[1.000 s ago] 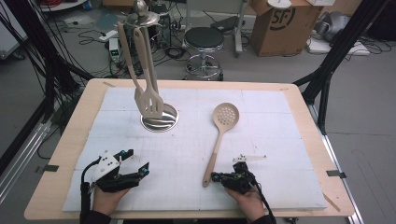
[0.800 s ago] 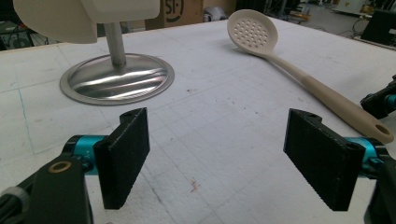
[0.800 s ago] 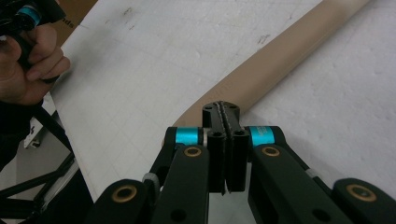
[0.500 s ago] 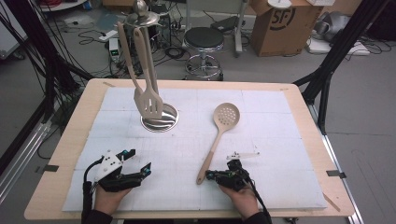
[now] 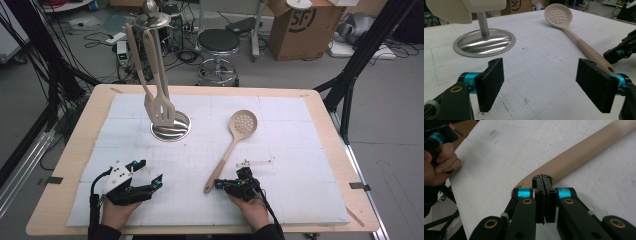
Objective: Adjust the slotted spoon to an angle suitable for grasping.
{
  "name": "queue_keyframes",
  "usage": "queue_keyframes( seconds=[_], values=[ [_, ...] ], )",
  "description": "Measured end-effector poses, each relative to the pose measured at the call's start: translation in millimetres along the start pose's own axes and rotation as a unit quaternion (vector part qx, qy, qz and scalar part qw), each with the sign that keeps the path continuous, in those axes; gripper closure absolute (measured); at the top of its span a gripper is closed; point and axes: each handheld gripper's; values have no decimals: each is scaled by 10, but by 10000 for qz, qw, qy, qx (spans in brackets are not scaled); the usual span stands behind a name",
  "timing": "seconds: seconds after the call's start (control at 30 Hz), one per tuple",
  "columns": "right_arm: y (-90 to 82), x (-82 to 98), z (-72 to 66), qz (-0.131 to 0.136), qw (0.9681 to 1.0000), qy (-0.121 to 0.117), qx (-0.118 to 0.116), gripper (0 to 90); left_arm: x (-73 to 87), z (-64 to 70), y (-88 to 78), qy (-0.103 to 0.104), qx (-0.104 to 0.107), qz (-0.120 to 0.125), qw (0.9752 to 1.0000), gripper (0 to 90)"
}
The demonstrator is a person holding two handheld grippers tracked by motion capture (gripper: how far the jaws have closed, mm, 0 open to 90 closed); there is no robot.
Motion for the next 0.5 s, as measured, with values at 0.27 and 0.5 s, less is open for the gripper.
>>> queue_keyframes(
  seconds=[0.27, 0.5],
  values=[
    [98, -55, -39, 4, 10000, -3, -12, 896, -1, 2, 10, -19, 4, 5, 10000, 231],
    [165, -93, -66, 1, 10000, -27, -3, 896, -4, 4, 19, -1, 18, 0, 10000, 231]
  ],
)
Point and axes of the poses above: each handheld gripper's, and its own axes: y roughly forward along the jaws, x roughly out of its underside, z roughly to its right, and after that the axes turned 11 degrees about y, right-handed
